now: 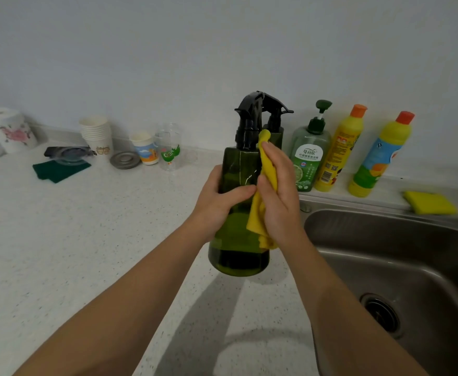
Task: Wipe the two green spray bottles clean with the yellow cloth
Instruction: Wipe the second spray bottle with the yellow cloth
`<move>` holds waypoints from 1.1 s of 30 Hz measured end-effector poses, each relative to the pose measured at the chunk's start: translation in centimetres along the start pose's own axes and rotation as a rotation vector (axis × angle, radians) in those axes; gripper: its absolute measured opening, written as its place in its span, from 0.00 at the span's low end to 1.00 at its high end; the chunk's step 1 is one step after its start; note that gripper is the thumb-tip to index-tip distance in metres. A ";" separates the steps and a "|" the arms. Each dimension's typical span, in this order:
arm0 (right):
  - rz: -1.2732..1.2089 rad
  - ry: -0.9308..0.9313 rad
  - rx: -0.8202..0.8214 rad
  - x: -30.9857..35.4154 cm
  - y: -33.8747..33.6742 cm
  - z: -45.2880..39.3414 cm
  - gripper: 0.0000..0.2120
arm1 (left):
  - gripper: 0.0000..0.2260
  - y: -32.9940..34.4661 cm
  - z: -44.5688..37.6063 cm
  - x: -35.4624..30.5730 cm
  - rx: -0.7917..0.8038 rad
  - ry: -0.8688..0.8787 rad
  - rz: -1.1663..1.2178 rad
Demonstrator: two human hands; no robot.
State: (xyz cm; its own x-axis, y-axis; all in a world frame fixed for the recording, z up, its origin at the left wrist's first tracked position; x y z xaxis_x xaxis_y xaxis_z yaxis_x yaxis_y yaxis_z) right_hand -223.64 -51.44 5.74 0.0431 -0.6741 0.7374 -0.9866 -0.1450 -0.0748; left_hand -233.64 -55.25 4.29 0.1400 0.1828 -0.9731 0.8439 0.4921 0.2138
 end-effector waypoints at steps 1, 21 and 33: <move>0.014 -0.007 0.030 -0.3 0.0 0.6 0.18 | 0.13 -0.2 0.0 0.0 -0.032 0.002 0.014; 0.228 0.161 -0.039 -4.1 1.0 6.1 0.23 | 0.13 0.2 -0.4 3.1 -0.050 -0.091 -0.116; 0.170 0.141 -0.011 -3.8 -0.4 1.0 0.19 | 0.18 0.2 0.0 5.1 0.067 -0.005 -0.206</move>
State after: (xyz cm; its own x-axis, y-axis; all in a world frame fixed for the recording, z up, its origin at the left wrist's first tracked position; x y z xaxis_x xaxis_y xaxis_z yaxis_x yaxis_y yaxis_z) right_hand -223.24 -49.59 2.28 -0.1456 -0.5804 0.8012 -0.9795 -0.0294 -0.1993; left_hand -232.73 -54.18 -0.66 -0.0370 0.0801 -0.9961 0.8873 0.4612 0.0041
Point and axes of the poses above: each hand's wrist, its own z-axis away from the middle knuckle, its own y-axis out of the palm, x = y × z, the point moved 3 cm from there along -z, towards the middle knuckle, and after that the axes turned 13 degrees about -x, right-handed, at the moved point
